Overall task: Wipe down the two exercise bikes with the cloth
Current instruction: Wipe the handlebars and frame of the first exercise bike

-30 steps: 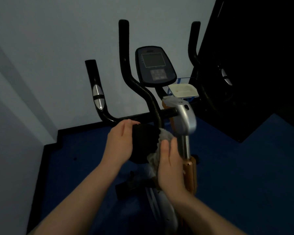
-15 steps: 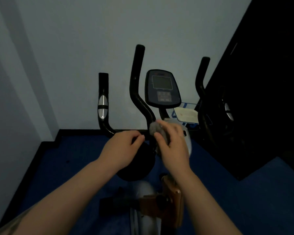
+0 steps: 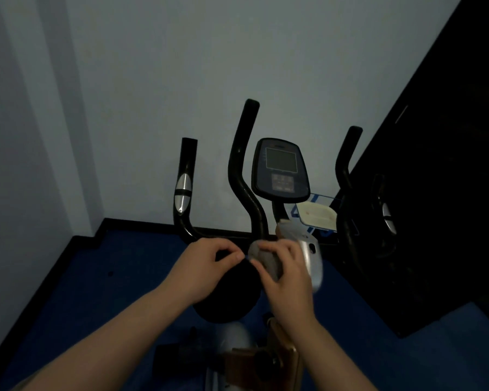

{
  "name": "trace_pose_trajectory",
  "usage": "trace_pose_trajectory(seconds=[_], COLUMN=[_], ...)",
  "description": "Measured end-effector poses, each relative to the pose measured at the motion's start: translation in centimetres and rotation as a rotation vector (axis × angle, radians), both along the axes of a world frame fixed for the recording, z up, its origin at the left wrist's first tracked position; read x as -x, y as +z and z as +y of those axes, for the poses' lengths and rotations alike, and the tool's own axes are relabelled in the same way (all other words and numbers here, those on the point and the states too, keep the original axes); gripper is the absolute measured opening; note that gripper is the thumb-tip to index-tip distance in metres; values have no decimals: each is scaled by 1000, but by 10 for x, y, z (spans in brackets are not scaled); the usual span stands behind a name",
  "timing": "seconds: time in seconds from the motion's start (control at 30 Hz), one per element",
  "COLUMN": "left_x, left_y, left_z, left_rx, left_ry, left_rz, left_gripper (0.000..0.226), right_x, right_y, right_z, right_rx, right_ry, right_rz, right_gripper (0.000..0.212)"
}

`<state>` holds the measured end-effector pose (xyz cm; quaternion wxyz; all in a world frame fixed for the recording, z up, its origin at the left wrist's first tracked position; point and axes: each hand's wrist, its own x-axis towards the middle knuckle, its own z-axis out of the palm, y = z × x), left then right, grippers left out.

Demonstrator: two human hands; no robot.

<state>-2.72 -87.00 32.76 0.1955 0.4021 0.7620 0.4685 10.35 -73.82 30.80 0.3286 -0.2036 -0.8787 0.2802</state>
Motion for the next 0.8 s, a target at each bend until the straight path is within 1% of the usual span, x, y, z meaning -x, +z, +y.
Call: trace_pose_trajectory(seconds=[0.07,0.17,0.27,0.33,0.47,0.53,0.6,0.67,0.73,0.8], left_x=[0,1,2,2,4,4,3,4,4,5], left_y=[-1,-1,-3,-4,-3,-2,-1,-2,-3,-2], left_z=[-1,0,1,1,3,2,2,2,2,3], left_rx=[5,-9,-13,-16,-25,-25,-23,-30,-39,-36], left_ry=[-5,-21,-23,-34,-69,-75,-81,-86,-99,-114], left_rz=[-5,-14,4,-12,-42,-36,-36,-43,-48,-41], left_gripper=[12,12,12,11,8,9,9,9,10,10], right_x=[7,31,35,26,34,41,36,26,22,27], right_y=[8,28,17,10,33,36,27,16,16,26], right_z=[12,26,13,10,28,24,10,2,5,13], right_rx=[-14,11,24,-8,-38,9,69,80,75,47], right_ry=[24,-30,-92,-67,30,-10,-76,-107,-89,-58], right_rz=[-26,8,23,15,-102,-61,-8,23,14,-33], right_gripper=[22,16,18,20,14,14,18,21,20,18])
